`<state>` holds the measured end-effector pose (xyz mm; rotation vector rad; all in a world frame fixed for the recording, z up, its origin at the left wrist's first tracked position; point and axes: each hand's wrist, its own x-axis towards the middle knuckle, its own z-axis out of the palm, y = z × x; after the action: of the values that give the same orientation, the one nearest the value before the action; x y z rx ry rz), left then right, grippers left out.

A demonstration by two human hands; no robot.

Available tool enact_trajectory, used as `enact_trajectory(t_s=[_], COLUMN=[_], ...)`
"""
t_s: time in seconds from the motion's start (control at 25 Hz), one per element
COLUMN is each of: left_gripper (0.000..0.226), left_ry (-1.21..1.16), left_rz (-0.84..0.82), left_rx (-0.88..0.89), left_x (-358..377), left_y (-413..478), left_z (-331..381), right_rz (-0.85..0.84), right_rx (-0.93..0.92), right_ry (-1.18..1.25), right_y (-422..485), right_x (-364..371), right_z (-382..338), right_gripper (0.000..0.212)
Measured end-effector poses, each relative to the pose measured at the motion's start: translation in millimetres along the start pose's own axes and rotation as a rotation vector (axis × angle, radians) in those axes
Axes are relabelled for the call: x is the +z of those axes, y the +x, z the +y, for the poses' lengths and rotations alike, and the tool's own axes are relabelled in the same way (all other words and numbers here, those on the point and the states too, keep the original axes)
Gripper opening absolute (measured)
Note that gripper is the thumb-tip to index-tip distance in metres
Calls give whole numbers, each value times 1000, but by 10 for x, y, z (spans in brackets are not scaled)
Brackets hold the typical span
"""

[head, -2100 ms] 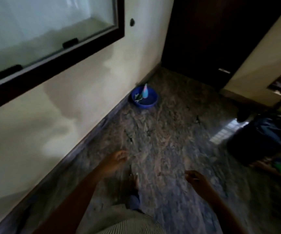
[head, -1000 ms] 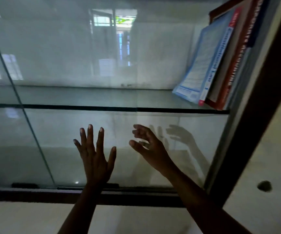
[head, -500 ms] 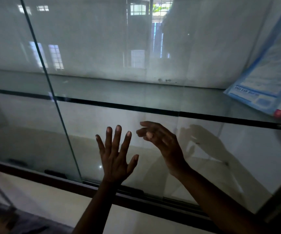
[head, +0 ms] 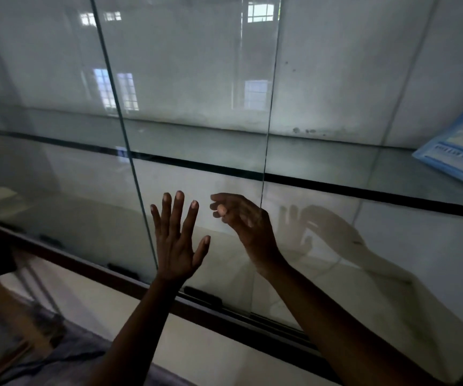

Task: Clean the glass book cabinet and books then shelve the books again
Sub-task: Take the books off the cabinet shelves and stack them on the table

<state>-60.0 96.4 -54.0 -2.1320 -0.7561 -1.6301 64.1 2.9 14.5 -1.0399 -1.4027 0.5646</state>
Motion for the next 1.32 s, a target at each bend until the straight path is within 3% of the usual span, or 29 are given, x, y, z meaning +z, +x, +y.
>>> enact_trajectory(t_s=[0.16, 0.36, 0.52, 0.6, 0.72, 0.84, 0.92, 1.04, 1.12, 1.2, 1.24, 1.32], left_gripper=[55, 41, 44, 46, 43, 37, 43, 55, 61, 51, 43, 36], left_ry=[-229, -523, -805, -921, -1134, -1430, -1545, -1631, -1629, -1610, -1610, -1603], left_rz=[-80, -161, -302, -342, -384, -619, -727, -765, -757, -694, -682, -692], left_rx=[-208, -63, 78, 113, 1, -258, -395, -509, -462, -435, -454, -493], left_x=[-347, -666, -416, -215, -8, 74, 125, 188, 234, 258, 256, 241], left_y=[93, 616, 1060, 1284, 1602, 1924, 2077, 2136, 2133, 2128, 2129, 2111], left_z=[560, 1512, 2157, 2392, 2659, 2834, 2863, 2845, 2854, 2863, 2870, 2891], right_rz=[101, 390, 750, 840, 850, 781, 748, 717, 636, 523, 526, 724], right_rx=[105, 37, -163, -217, -199, -143, -97, -117, -95, -55, -53, -136], right_ry=[-190, -318, -371, -429, -533, -733, -715, -704, -728, -718, -704, -712], right_y=[-305, -1044, -1271, -1259, -1176, -1030, -899, -770, -727, -751, -784, -893], right_x=[-224, -952, -1544, -1712, -1807, -1811, -1806, -1792, -1779, -1790, -1810, -1830], right_z=[-167, -634, -1071, -1179, -1175, -1189, -1249, -1310, -1341, -1366, -1369, -1351], right_gripper=[29, 26, 20, 31, 50, 69, 79, 76, 64, 52, 50, 51])
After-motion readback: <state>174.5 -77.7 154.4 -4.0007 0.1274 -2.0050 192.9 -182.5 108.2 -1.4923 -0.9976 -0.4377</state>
